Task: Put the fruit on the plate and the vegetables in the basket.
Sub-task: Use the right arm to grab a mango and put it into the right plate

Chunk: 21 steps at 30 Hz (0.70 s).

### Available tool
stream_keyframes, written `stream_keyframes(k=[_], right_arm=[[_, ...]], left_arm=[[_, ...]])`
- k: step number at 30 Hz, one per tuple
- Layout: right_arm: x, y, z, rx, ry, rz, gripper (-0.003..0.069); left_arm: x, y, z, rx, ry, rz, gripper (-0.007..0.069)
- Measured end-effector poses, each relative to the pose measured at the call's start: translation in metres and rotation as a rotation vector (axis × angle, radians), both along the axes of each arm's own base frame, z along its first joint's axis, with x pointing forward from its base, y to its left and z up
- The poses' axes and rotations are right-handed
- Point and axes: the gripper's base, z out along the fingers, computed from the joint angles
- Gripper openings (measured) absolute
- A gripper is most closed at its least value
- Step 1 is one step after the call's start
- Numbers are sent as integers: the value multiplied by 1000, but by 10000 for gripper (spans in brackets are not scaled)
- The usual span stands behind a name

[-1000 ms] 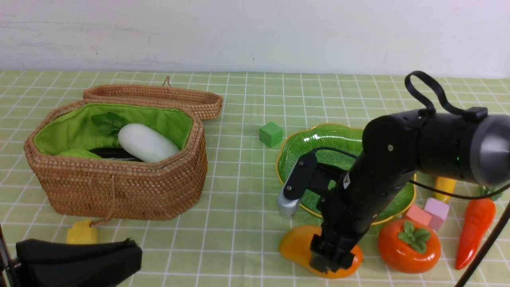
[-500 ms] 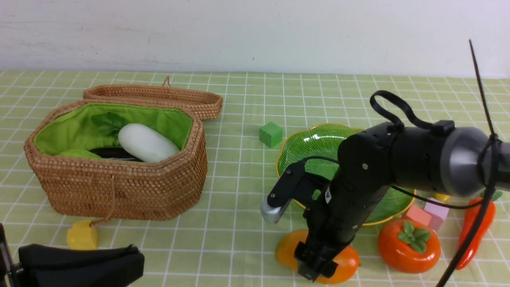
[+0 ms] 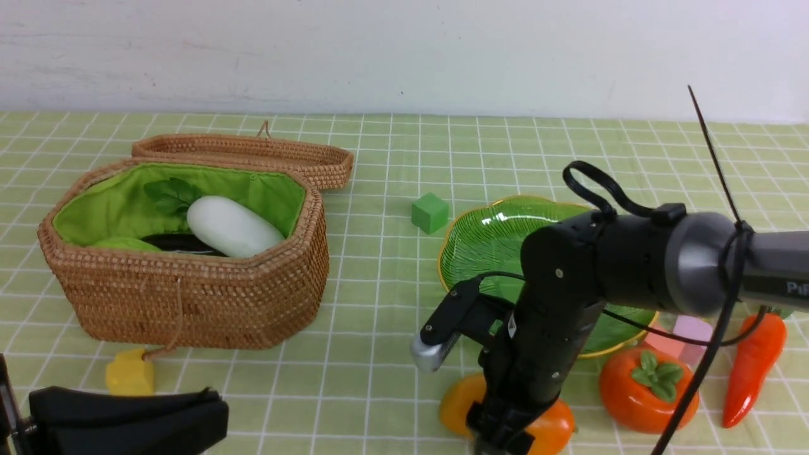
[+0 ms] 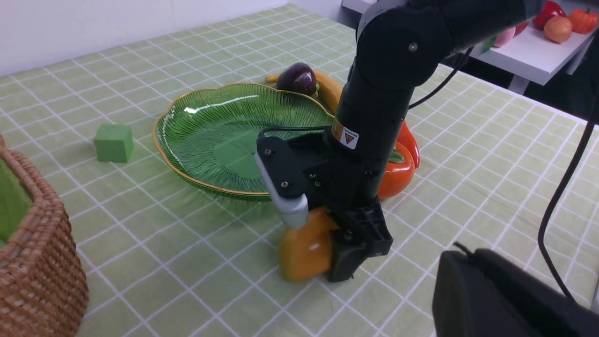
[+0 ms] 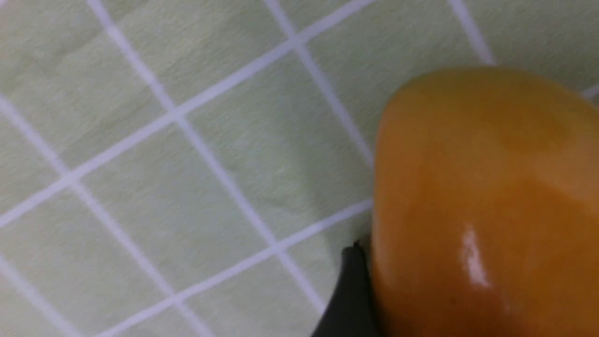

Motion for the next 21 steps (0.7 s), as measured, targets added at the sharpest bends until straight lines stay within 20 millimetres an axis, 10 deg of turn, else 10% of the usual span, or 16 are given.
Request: stream_keyframes(k=[7, 12, 21], right_arm=[[3, 5, 64, 54, 39, -43, 563], [43, -18, 103, 125, -115, -263, 563], [117, -61, 61, 211, -308, -511, 563]], left_arm=[[5, 4, 3, -11, -39, 70, -13], [13, 12, 9, -34, -99, 190, -13], [21, 22, 15, -69, -166, 329, -13]])
